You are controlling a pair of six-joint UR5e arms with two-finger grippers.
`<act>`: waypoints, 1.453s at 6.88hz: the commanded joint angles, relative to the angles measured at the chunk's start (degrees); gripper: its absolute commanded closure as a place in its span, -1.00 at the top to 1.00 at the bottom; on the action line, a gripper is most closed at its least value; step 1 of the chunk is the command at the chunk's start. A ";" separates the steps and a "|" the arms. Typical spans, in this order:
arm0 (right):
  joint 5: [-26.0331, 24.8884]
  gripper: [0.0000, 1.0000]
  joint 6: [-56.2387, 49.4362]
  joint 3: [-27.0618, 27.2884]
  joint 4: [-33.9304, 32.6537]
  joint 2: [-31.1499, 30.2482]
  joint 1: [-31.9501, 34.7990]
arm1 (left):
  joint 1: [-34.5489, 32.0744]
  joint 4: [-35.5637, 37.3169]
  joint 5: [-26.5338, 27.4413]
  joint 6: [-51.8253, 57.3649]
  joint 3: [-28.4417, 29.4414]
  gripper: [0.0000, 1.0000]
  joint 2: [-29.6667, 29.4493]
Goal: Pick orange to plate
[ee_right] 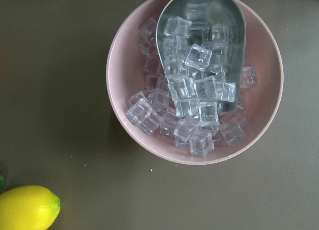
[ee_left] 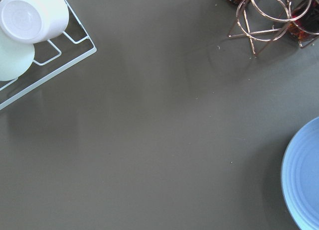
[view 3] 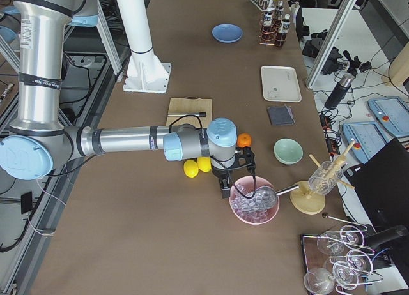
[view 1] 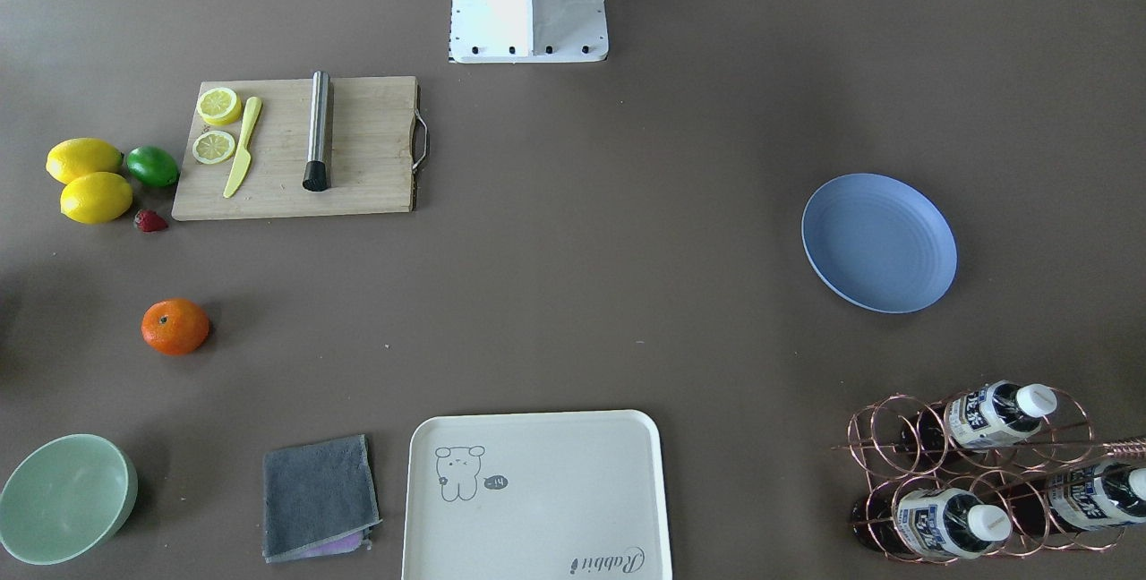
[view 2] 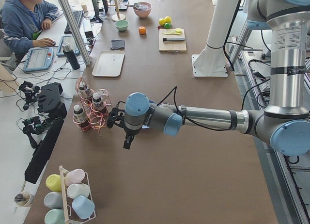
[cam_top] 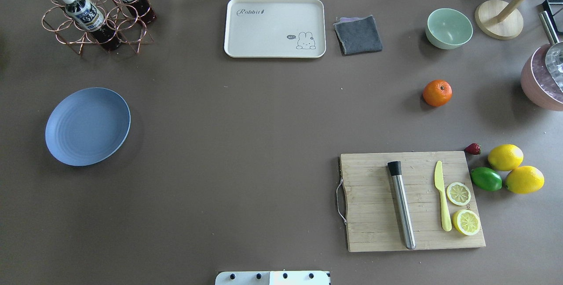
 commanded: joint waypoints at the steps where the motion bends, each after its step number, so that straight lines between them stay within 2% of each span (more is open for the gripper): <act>1: 0.51 1.00 0.19 -0.35 1.93 2.00 -0.19 | 1.27 -8.97 -1.84 -1.44 1.29 0.96 -3.51; 2: 0.68 1.00 2.63 -0.44 2.27 2.10 -1.58 | 6.85 -9.53 -1.57 -1.18 3.30 0.96 -7.11; 3: 0.86 1.00 11.70 0.34 2.63 2.28 -4.73 | 11.17 -9.63 -1.48 -1.52 5.23 0.98 -7.06; 4: 0.16 1.00 22.41 0.61 6.54 3.76 -8.93 | 13.48 -9.71 1.74 -1.96 8.73 0.99 -7.76; 5: -0.89 1.00 29.74 0.61 10.76 3.77 -12.54 | 15.42 -10.24 3.25 -8.40 10.68 0.98 -9.24; 6: -2.99 1.00 37.47 0.61 15.24 3.77 -16.41 | 19.18 -14.77 5.10 -15.95 12.53 0.97 -9.96; 7: -5.27 1.00 42.85 0.52 18.07 4.47 -19.84 | 24.70 -23.86 10.16 -22.73 16.72 0.95 -10.31; 8: -5.73 1.00 43.60 0.52 18.18 5.43 -20.74 | 28.67 -31.70 12.13 -28.45 20.42 0.95 -10.49; 10: -5.73 1.00 43.61 0.96 18.27 5.62 -20.75 | 30.29 -33.79 11.36 -29.91 21.52 0.95 -10.23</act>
